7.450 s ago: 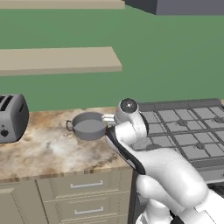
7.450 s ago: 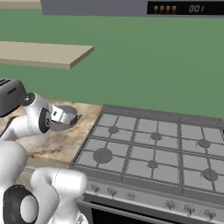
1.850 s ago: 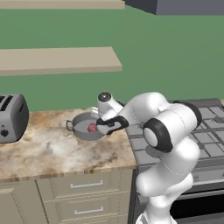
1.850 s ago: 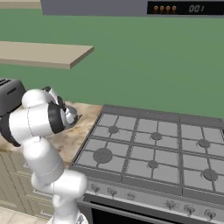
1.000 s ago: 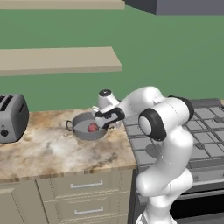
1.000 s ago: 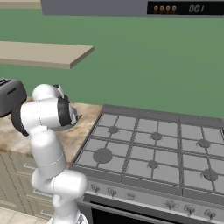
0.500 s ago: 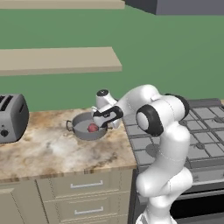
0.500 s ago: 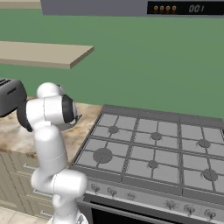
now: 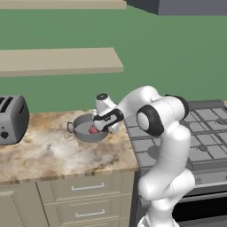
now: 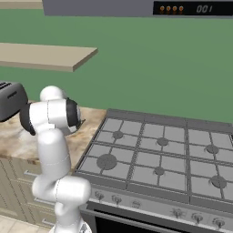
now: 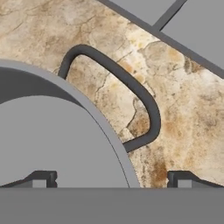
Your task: Turn on the sink faucet. Then move the onion from the counter to the sink. Turn off the sink. Move the vegetable from the sink to the pot next to the stove. Finally move the pot to the front left burner.
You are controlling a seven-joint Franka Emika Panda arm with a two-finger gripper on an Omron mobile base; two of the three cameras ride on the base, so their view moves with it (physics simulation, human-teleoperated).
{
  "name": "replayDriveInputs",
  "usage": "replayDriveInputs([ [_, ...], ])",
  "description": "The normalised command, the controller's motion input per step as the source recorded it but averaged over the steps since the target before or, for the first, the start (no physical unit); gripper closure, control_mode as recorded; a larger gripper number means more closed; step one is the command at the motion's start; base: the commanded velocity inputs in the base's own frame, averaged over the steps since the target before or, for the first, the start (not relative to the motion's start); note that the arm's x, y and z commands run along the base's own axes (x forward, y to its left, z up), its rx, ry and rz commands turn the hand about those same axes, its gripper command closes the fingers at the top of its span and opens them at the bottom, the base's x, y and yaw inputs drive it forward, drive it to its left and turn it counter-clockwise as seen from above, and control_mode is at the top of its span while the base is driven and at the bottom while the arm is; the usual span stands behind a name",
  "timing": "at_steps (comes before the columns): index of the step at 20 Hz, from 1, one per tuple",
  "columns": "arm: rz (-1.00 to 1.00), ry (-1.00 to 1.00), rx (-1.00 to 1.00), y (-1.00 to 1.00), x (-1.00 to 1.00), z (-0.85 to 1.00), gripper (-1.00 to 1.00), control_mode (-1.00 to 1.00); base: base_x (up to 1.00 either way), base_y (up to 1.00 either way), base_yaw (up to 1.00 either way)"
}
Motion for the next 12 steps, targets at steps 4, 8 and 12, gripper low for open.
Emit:
replayDriveInputs([
  [4, -0.07, 0.00, 0.03, 0.03, 0.00, -0.17, -1.00, -1.00, 0.00, 0.00, 0.00],
  [8, -0.05, 0.00, 0.01, 0.12, 0.00, -0.21, 1.00, -1.00, 0.00, 0.00, 0.00],
  [12, -0.01, 0.01, 0.00, 0.12, 0.02, -0.25, 1.00, -1.00, 0.00, 0.00, 0.00],
])
